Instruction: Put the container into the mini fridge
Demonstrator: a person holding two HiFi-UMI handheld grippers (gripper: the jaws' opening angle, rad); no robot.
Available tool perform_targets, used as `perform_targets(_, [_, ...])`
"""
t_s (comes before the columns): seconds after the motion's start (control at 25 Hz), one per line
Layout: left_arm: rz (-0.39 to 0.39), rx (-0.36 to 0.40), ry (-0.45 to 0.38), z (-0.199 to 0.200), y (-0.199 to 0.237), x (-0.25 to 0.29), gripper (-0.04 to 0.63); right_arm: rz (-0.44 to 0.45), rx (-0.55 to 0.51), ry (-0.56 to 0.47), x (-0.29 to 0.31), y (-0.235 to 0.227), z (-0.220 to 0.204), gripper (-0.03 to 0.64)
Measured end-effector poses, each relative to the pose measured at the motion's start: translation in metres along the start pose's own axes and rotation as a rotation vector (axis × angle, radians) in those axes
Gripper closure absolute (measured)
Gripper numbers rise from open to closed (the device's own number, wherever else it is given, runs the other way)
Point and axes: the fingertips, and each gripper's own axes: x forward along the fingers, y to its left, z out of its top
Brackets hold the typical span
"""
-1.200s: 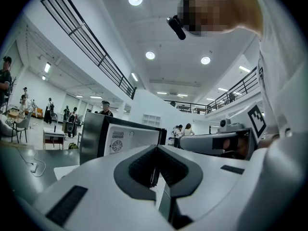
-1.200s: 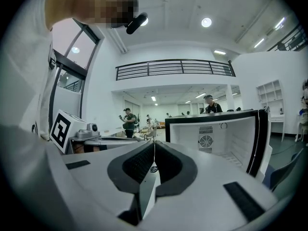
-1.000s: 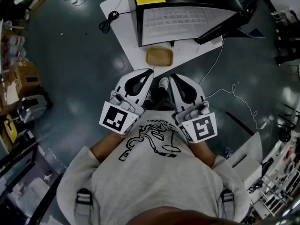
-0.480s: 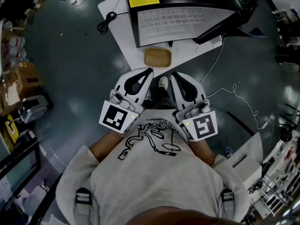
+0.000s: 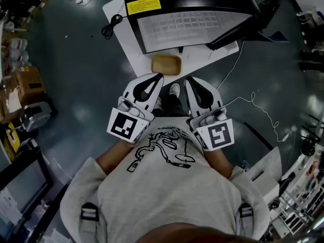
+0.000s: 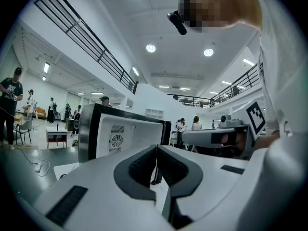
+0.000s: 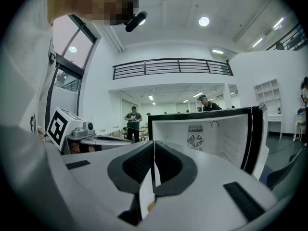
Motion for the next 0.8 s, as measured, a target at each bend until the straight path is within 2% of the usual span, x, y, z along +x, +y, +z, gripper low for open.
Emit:
perform_targets(0.52, [0.060, -0.006, 0.114, -0.045, 0.030, 0.029, 0.575, -0.003, 0.000, 0.053, 0.025, -0.045, -0.035, 0.586])
perform_targets(0.68, [0.058, -0.014, 0.148, -0.066, 0.036, 0.037, 0.575, 0.004, 0.006, 0.108, 0.030, -0.050, -0.056, 0.584])
perform_targets(0.8, [0.066, -0.029, 0.187, -0.083, 0.044, 0.040, 0.543, 0.005, 0.011, 0.134, 0.036, -0.053, -0.070, 0.584])
